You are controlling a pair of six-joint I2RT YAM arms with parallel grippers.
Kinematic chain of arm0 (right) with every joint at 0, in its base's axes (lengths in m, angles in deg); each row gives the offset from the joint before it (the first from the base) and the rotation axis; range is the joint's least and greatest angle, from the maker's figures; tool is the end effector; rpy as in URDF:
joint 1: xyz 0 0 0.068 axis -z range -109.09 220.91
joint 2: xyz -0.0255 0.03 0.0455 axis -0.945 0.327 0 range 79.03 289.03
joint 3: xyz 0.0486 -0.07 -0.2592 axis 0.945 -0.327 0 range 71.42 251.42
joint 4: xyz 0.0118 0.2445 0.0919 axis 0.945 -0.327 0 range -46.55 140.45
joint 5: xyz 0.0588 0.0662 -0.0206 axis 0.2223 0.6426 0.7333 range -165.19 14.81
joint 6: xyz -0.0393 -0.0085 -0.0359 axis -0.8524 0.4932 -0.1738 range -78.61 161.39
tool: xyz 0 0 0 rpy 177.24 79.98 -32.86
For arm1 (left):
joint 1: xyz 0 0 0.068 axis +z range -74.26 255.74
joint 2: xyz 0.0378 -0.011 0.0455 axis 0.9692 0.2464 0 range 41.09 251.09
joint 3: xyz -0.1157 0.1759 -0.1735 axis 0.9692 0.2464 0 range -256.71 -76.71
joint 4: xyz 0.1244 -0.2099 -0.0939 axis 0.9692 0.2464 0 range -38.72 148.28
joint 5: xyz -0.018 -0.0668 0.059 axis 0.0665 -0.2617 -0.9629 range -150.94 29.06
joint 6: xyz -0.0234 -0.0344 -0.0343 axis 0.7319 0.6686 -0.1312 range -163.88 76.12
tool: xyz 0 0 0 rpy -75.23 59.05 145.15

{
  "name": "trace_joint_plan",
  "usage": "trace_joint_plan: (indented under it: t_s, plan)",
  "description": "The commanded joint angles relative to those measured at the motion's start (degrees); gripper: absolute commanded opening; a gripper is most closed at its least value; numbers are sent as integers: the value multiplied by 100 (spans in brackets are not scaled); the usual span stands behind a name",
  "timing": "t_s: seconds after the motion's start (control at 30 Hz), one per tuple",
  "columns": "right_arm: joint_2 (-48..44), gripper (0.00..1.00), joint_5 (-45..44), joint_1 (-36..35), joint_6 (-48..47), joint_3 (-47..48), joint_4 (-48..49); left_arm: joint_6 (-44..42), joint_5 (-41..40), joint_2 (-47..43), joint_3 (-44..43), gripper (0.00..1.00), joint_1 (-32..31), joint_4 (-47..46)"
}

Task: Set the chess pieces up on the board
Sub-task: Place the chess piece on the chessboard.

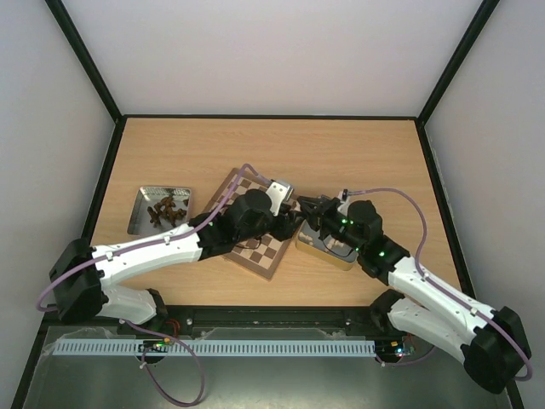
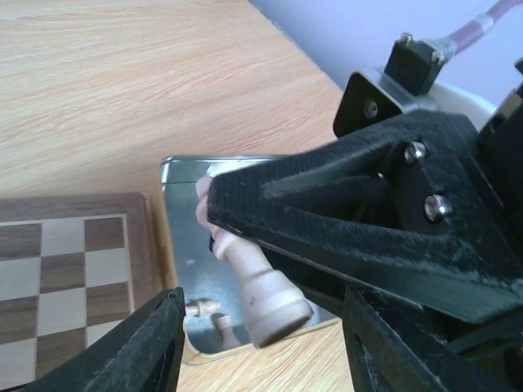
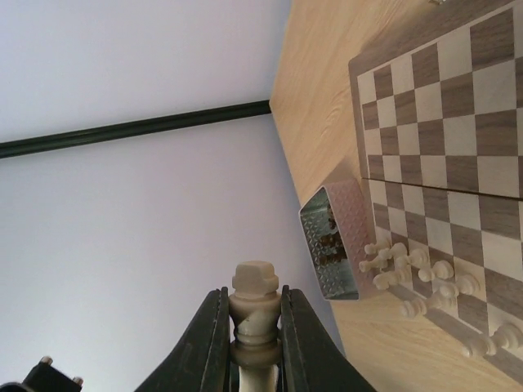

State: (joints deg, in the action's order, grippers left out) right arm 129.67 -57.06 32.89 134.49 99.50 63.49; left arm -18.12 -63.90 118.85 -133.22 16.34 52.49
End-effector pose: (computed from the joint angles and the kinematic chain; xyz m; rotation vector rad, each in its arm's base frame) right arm 0.1572 0.1369 0.2612 0.7401 2.0505 1.8070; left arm 0.1622 -0.2705 0.2968 0.5672 2.0008 -0.9013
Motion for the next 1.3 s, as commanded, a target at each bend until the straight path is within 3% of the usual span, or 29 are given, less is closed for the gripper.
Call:
trace_joint_plan:
  t_s: [0.0,0.2,0.3,0.5,0.63,0.9,1.1,1.27]
  plan:
    - [-539,7,39,-59,23,-248,-152,335,-138,-186,261,50,-79,-711]
    - [-858,7,57,-57,-167,-335,-384,443,-157,-142,318,15,-152,-894]
    - [-844,13,68,-57,-335,-306,-347,441,-171,-138,354,3,-156,-903]
    - [-685,42,-229,-56,-1929,-16,-810,82,-85,-175,372,2,-3,-639]
    - [-979,61,-204,60,-2895,-65,-813,-419,683,-519,715,2,420,-736]
    - [-687,75,1670,373,-3763,438,-519,-1529,2919,-1392,1032,2,957,-748]
    - [-431,71,2800,375,-3966,1020,-236,-1866,4076,-1742,1010,2,1264,-756]
    - [-465,47,3591,374,-3492,970,475,-2124,4577,-1909,893,2,1378,-618]
